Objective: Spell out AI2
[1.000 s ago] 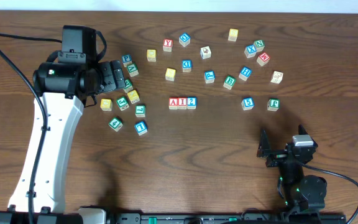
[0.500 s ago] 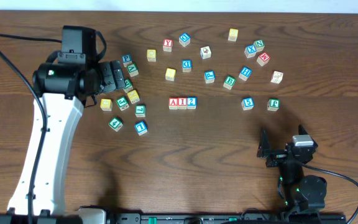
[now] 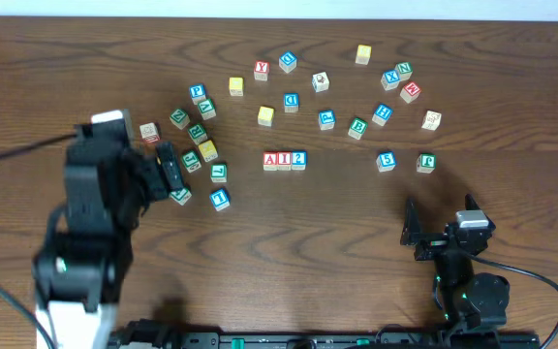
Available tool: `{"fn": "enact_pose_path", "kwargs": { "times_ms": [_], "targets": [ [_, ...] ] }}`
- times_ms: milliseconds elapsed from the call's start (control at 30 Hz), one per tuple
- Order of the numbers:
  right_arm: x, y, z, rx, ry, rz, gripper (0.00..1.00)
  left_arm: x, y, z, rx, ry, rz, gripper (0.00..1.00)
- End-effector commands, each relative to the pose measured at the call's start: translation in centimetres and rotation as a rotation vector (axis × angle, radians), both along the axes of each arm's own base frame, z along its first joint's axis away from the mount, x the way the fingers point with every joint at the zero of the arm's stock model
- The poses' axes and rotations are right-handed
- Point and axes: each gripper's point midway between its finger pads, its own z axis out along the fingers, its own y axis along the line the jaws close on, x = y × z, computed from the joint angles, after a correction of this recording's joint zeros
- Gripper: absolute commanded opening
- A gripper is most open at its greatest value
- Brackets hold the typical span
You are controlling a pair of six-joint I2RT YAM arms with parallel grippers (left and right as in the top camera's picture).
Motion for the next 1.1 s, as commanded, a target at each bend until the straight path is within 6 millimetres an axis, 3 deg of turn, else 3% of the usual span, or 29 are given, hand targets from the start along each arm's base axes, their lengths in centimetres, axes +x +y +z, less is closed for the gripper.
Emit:
{"fn": "enact_pose_path", "kwargs": {
  "times_ms": [0,200,400,767,933,1067],
  "targets": [
    [0.0,-0.1,-0.1,-0.011,0.000,-0.002,0.99,-1.2,0.6,-2.0,0.053,-0.098,-0.006,0.97],
    [0.0,-0.1,-0.1,-0.011,0.000,-0.002,0.99,-2.2,0.6,-3.9,0.041,-0.323,-0.002,0.98],
    [0.0,-0.1,-0.1,-0.011,0.000,-0.002,0.99,-3.7,1.5,-6.7,0.041,-0.415,0.031,0.98],
    [0.0,-0.1,-0.1,-0.011,0.000,-0.002,0.99,-4.8,1.9,-9.7,0.041,-0.493,0.047,0.98],
    [0.0,-0.1,-0.1,-0.011,0.000,-0.002,0.99,-4.9,1.9,-12.0,0.043,-0.428,0.045,0.98],
    [0.0,-0.1,-0.1,-0.011,0.000,-0.002,0.99,-4.9,1.9,-12.1,0.043,-0.422,0.043,0.98]
  ]
}}
